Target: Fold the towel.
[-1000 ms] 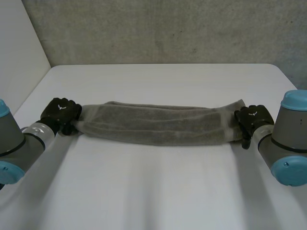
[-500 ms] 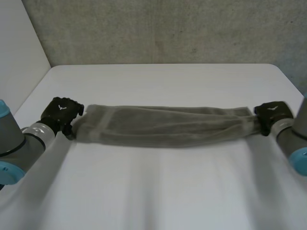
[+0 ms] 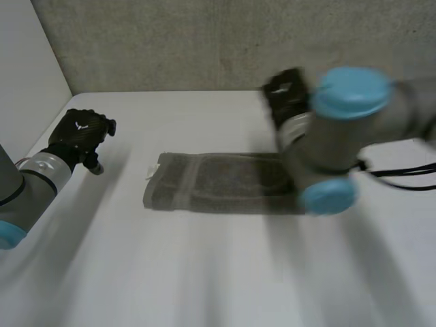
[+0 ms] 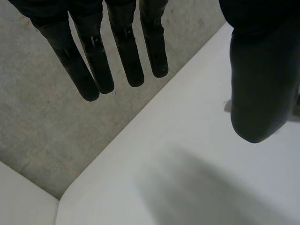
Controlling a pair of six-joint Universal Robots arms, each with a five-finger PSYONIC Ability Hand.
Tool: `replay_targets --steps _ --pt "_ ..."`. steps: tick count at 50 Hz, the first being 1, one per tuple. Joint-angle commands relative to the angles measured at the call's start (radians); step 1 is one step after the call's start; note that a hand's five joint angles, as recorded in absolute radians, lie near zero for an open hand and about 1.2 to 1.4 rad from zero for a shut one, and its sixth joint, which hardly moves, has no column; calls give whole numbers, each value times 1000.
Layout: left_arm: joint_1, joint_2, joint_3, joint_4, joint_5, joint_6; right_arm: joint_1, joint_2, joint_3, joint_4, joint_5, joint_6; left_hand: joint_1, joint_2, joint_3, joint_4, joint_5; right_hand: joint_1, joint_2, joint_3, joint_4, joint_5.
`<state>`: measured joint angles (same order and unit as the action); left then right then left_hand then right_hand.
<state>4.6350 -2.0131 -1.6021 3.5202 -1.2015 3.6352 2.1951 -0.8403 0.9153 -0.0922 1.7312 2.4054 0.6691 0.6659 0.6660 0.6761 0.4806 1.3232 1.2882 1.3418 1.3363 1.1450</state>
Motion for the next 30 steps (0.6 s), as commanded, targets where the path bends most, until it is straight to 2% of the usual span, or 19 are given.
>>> replay_targets --steps 1,3,4,5,7,8,10,14,19,21,30 --pt "-25 -1 17 2 -13 -33 270 166 -81 -35 -31 -5 -30 -27 -27 -37 -16 73 108 54 60 77" --pt "-31 -3 19 2 -21 -35 298 205 -101 -37 -44 -11 -30 -27 -27 -37 -16 42 77 23 29 45" --pt "-35 -4 19 2 -29 -35 319 240 -124 -31 -57 -9 -30 -27 -27 -37 -16 -223 -188 -241 -236 -219" --pt "-35 -4 19 2 -29 -35 319 241 -124 -30 -58 -9 -30 -27 -27 -37 -16 -225 -190 -244 -238 -222" --pt "-39 -12 19 2 -39 -36 330 291 -153 -15 -73 -9 -30 -27 -27 -37 -16 -901 -866 -919 -914 -897" --pt "-39 -12 19 2 -40 -36 330 291 -153 -15 -73 -9 -30 -27 -27 -37 -16 -903 -868 -922 -917 -900" --pt "-47 -15 16 2 -40 -36 322 291 -154 2 -74 7 -30 -27 -27 -37 -16 -1149 -1114 -1167 -1162 -1145" --pt "-54 -15 16 2 -40 -36 299 254 -145 22 -65 20 -30 -27 -27 -37 -16 -1149 -1114 -1167 -1162 -1145" --pt "-70 -7 14 -3 -40 -55 219 144 -90 106 -67 77 -30 -27 -27 -37 -16 -1149 -1114 -1167 -1162 -1145" --pt "-100 -3 10 -4 -40 -90 163 71 -34 159 -79 142 -24 -21 -21 -31 -10 -1149 -1114 -1167 -1162 -1145" --pt "-203 43 -10 -12 -35 -224 48 -46 143 250 -127 238 -24 -21 -21 -31 -10 -1149 -1114 -1167 -1162 -1145"
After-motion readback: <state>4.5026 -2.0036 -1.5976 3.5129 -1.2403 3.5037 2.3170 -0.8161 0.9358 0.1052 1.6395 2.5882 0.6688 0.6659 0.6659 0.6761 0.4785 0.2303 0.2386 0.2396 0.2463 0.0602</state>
